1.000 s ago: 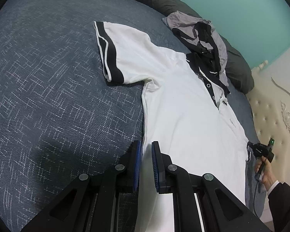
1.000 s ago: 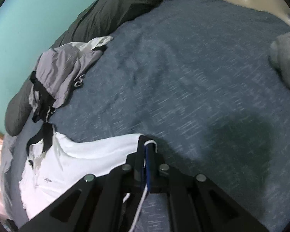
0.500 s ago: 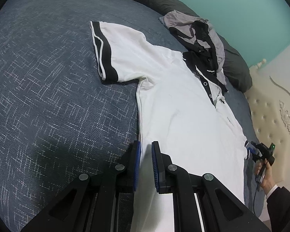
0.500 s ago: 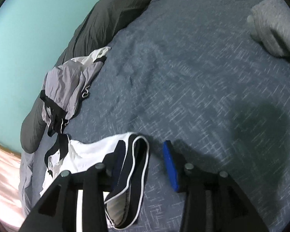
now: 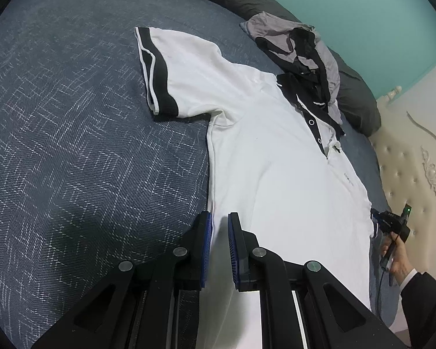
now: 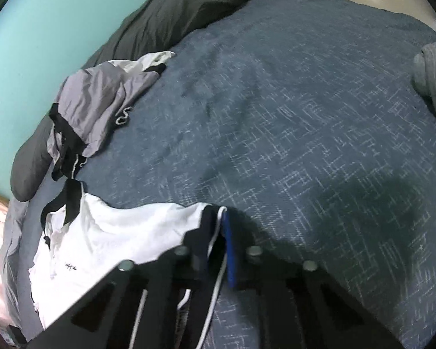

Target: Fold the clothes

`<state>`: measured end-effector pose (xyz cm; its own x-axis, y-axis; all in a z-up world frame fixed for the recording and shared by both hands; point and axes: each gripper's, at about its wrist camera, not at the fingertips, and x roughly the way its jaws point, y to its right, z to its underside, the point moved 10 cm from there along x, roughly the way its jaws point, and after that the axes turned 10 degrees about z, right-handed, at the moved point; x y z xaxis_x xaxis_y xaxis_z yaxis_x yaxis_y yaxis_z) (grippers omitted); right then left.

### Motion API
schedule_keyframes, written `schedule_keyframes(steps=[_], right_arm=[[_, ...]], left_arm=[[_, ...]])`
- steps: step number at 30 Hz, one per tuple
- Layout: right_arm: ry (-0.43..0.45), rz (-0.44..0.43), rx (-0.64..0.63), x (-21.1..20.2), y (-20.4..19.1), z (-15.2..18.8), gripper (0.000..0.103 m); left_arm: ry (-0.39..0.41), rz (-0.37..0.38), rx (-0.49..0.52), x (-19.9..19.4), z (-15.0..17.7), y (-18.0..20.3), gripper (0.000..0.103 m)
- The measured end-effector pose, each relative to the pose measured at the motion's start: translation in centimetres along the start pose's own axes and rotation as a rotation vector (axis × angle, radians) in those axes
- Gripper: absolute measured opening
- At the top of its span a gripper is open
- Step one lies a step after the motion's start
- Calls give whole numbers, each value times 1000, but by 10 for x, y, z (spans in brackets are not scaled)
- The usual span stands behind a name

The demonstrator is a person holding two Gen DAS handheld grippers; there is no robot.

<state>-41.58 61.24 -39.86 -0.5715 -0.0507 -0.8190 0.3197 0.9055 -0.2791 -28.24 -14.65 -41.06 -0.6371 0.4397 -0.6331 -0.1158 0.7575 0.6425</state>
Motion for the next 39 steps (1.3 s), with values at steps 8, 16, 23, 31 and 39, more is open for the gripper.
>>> schedule_keyframes(steps=[8, 16, 23, 31, 39], right_arm=[[89, 38, 59, -13, 21, -23, 2], [12, 68, 96, 0, 34, -11, 2], [-28, 29, 93, -3, 28, -16, 6], [45, -3, 16, -35, -10, -52, 31], [-119, -93, -317, 10, -140, -23, 40]], left_arm=[[-6, -4, 6, 2, 0, -1, 13], [-9, -2, 7, 2, 0, -2, 13], [-9, 1, 3, 1, -1, -2, 13], [6, -10, 8, -2, -7, -4, 13], [11, -19, 8, -4, -10, -8, 13]])
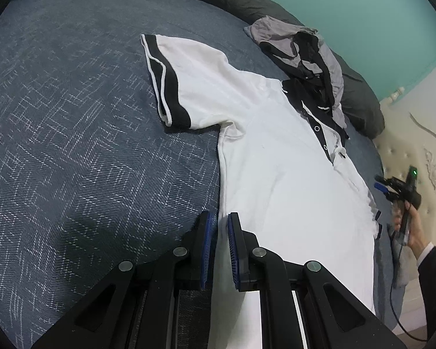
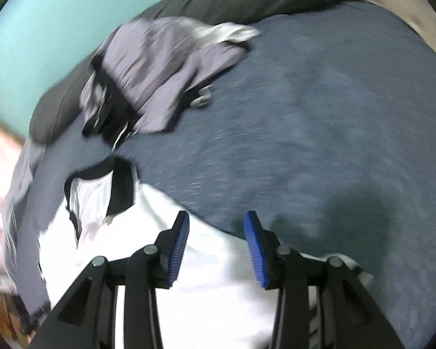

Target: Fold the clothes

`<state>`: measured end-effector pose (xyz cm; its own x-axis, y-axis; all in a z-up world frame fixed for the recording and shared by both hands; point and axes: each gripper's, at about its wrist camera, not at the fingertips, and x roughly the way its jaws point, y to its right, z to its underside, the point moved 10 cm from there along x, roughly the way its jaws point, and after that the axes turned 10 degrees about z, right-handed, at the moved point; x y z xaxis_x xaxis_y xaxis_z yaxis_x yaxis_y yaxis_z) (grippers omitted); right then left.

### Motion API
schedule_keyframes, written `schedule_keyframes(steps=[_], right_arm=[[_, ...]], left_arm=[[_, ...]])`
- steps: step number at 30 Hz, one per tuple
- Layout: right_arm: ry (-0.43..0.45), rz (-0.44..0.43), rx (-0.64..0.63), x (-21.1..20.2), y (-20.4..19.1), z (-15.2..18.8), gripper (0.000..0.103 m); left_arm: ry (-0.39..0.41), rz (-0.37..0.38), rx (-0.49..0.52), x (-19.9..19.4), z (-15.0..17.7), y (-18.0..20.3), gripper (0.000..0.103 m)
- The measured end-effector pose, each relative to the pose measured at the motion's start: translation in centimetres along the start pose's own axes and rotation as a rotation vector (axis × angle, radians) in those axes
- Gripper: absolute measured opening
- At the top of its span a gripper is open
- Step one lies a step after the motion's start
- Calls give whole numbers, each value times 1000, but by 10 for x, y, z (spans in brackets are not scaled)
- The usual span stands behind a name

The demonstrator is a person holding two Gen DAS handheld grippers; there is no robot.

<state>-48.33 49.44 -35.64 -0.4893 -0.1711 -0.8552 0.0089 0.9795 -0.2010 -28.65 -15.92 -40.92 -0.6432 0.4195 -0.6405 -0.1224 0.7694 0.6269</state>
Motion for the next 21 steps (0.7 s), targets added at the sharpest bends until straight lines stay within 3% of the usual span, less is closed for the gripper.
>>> schedule_keyframes(steps=[5, 12, 13, 15, 17, 21], right_arm=[[-48, 32, -91, 32, -33, -3, 40], [-62, 97, -211, 58, -50, -7, 40], [-67, 110, -234, 61, -52, -5, 37], [-64, 111, -249, 63, -53, -3, 15], [-61, 111, -265, 65, -54, -2, 7], [-44, 106, -267, 64, -54, -3, 4]], left_arm=[[6, -2, 1, -3, -3, -3, 13], [13, -5, 9, -7, -7, -3, 13], [13, -3, 8, -7, -7, -3, 13], [11, -3, 8, -6, -6, -3, 13], [11, -2, 7, -6, -6, -4, 13], [12, 0, 5, -7, -6, -4, 13]])
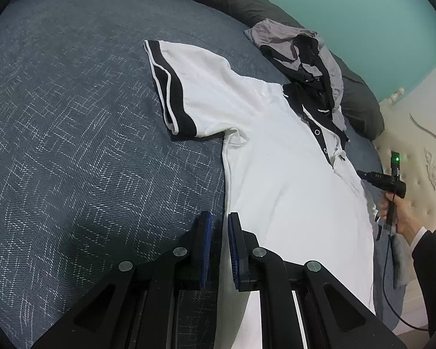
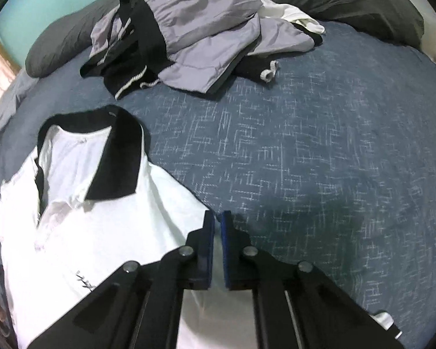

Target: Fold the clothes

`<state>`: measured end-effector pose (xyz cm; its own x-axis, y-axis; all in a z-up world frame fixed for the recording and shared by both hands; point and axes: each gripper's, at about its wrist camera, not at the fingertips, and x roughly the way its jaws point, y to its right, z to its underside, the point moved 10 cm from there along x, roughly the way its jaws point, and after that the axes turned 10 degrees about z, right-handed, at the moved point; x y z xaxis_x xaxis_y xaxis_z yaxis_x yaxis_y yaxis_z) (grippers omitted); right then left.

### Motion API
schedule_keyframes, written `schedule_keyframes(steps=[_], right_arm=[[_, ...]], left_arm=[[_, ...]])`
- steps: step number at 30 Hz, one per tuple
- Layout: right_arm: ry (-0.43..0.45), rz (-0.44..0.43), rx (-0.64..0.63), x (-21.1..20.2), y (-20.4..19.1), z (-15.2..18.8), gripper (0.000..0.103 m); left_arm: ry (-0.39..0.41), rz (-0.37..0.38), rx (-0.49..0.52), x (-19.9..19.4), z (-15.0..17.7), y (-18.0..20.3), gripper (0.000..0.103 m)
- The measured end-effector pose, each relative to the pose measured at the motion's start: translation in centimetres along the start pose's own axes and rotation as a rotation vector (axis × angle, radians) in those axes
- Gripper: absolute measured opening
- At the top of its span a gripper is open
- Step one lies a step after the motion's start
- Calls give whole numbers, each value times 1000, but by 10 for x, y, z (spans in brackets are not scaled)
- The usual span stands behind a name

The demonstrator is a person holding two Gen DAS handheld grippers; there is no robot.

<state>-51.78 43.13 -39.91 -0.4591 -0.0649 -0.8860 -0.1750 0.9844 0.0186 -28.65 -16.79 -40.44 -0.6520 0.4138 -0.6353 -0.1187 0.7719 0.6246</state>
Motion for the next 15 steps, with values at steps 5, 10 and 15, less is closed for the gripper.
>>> schedule_keyframes(steps=[5, 10, 15], right_arm=[[52, 48, 64, -6, 16, -14, 3], [46, 95, 89, -1, 23, -17, 3], [64, 123, 135, 3, 28, -22, 3]], left_arm=[[3, -4, -2, 1, 1, 2, 13], [1, -4, -1, 2, 1, 2, 13], [1, -7, 0, 3, 0, 2, 13]])
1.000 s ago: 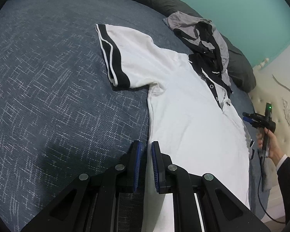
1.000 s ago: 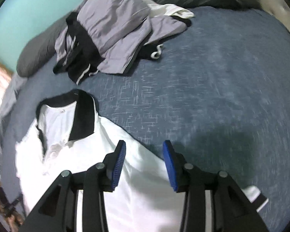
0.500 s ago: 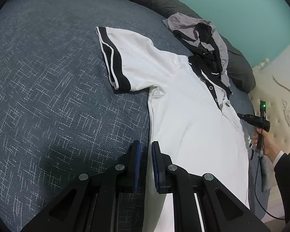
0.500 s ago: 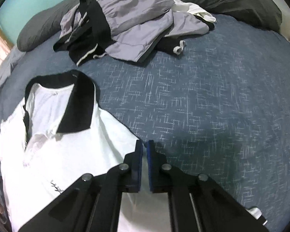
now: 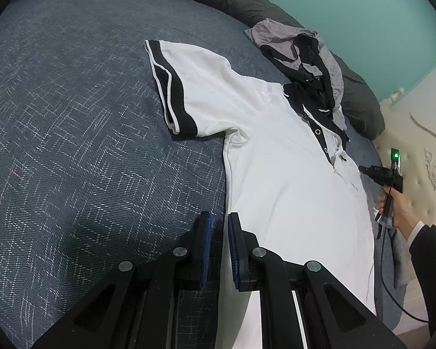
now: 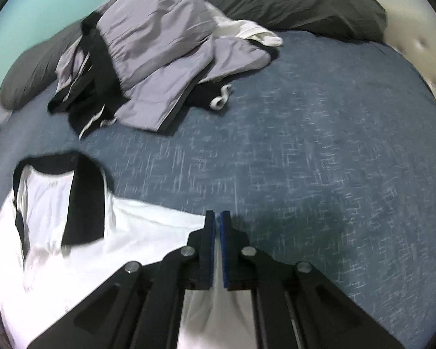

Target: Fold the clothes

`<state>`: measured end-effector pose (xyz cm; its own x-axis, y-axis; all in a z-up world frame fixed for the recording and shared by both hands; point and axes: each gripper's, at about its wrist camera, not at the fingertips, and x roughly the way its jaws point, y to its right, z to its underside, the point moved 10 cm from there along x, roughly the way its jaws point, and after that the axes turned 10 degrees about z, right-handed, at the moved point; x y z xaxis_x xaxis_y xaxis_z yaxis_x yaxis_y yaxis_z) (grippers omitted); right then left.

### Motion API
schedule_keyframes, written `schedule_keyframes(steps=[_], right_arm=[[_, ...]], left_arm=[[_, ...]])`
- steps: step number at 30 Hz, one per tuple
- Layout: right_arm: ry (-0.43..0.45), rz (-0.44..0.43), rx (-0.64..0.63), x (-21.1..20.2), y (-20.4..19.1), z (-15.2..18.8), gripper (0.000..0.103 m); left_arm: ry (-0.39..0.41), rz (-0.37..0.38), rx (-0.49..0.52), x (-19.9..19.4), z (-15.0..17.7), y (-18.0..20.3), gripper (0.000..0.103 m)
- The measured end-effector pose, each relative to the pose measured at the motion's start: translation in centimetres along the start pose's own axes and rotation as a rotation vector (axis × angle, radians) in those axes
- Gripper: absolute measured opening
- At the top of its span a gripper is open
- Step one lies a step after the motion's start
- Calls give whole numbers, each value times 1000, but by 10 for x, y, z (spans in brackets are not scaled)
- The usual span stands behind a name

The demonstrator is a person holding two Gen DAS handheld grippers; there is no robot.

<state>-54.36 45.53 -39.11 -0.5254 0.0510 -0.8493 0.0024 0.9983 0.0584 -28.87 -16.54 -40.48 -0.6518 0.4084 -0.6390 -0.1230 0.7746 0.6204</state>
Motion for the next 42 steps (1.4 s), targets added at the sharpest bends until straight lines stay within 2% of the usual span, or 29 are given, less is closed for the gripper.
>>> schedule_keyframes(steps=[3, 5, 8, 10, 12, 13, 15, 23, 26, 31, 34, 38, 42], right_arm=[[-27, 0, 7, 8, -1, 0, 3], [-75, -52, 16, 13, -6, 4, 4], [-34, -80, 77, 1, 7, -4, 6], [-24, -109, 127, -7, 20, -6, 12], [-6, -124, 148, -16, 32, -4, 39], [-4, -125, 148, -19, 37, -1, 42], [-17, -146, 134, -23, 43, 7, 42], [-78, -142, -1, -17, 50, 43, 40], [-76, -132, -43, -15, 48, 51, 6], [-34, -46, 68, -13, 71, 42, 0], [-54, -21, 109, -10, 81, 44, 0], [-3, -58, 167, -27, 89, 41, 1], [-17, -93, 272, -48, 114, 56, 4]], left_arm=[[-4, 2, 1, 1, 1, 0, 13], [-6, 5, 0, 1, 2, -1, 13], [-7, 8, 0, 0, 2, 0, 13], [-6, 11, 0, 0, 2, 1, 13], [-7, 14, 1, 0, 3, 3, 13], [-8, 16, 1, 0, 3, 4, 13], [-9, 20, 3, 1, 4, 6, 13], [-15, 22, 5, 2, 7, 8, 13], [-19, 21, 7, 4, 8, 9, 13], [-18, 20, 9, 4, 8, 9, 13], [-17, 20, 8, 4, 8, 9, 13], [-17, 26, 9, 3, 9, 11, 13], [-8, 34, 8, 0, 7, 14, 13]])
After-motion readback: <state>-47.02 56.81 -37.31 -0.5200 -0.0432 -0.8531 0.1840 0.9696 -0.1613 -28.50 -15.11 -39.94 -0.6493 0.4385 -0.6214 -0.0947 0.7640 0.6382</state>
